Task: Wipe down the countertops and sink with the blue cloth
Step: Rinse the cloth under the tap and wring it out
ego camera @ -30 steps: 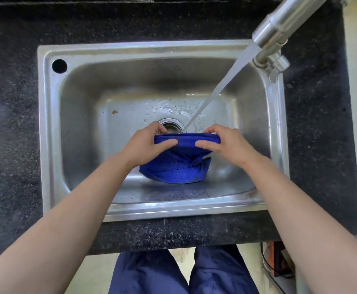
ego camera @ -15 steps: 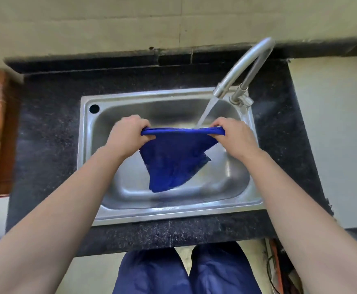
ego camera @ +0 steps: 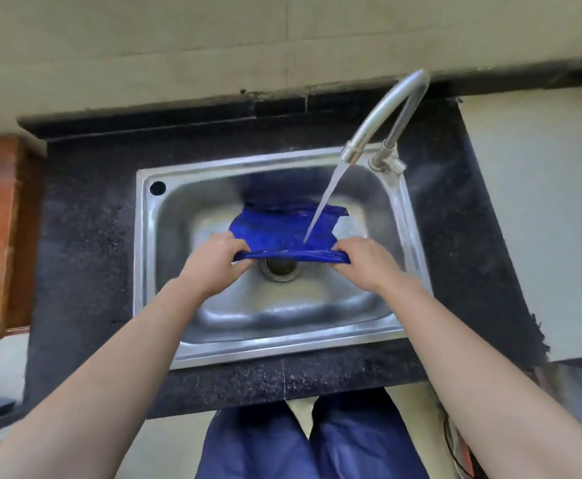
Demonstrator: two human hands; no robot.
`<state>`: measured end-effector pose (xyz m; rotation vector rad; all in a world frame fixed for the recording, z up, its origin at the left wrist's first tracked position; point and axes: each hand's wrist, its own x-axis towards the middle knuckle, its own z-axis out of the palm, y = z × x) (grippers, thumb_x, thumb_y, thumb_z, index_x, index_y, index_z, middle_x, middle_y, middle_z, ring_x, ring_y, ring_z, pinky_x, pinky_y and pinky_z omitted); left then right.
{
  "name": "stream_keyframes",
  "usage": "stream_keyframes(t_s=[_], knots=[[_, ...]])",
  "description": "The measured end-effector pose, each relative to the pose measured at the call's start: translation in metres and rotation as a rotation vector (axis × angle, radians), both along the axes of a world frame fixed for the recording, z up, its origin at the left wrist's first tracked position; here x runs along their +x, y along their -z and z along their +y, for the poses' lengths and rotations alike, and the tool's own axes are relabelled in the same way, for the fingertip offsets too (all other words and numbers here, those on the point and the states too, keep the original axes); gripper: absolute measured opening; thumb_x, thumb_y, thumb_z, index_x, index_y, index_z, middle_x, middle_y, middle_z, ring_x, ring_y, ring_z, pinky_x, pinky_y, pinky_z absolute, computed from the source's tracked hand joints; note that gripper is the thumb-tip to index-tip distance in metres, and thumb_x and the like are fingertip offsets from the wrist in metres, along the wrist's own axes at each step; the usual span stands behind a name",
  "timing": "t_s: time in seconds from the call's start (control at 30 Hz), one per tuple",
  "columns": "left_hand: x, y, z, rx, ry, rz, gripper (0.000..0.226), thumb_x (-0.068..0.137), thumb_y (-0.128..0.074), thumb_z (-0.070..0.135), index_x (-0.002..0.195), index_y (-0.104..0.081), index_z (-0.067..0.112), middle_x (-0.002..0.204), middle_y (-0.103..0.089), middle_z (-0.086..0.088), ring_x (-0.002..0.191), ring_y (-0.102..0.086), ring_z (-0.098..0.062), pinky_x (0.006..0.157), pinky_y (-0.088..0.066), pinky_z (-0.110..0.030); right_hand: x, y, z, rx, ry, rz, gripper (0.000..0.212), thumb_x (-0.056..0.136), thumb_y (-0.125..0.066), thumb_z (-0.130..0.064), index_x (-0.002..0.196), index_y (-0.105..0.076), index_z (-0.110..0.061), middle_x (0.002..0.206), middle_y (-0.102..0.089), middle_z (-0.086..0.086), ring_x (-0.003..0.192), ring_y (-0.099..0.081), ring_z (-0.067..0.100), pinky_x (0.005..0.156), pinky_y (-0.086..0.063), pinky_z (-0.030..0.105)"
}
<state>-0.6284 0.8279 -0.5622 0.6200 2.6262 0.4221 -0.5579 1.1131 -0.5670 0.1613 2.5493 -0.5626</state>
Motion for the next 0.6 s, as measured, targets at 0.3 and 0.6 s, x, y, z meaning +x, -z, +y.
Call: stream_keyframes(t_s=[0.3,0.6], knots=[[0.053,0.109,-0.007,-0.262,0.103,-0.463,0.03,0.097,-0.05,0.047,0.109,-0.067,0.026,0.105,-0.067,0.002,0.101,-0.061,-0.023,0.086,-0.049,-0.036,0.022,0.085,-0.004,0.015,-0.129,-0.424,0.039,0.097,-0.056,-0.04,0.134,-0.059,-0.027,0.131,-0.059,0.002,0.116,-0.058,0.023,0.094,-0.046,0.032],[0.016,0.159,0.023,-0.254,0.093,-0.133,0.073,0.099,-0.044,0.046,0.158,-0.01,0.019,0.164,0.012,-0.012,0.152,0.004,-0.03,0.122,-0.013,-0.048,-0.004,0.142,-0.025,0.151,-0.296,0.043,0.076,0.094,-0.062,-0.037,0.156,-0.028,-0.009,0.15,-0.034,0.021,0.143,-0.03,0.035,0.108,-0.039,0.046]])
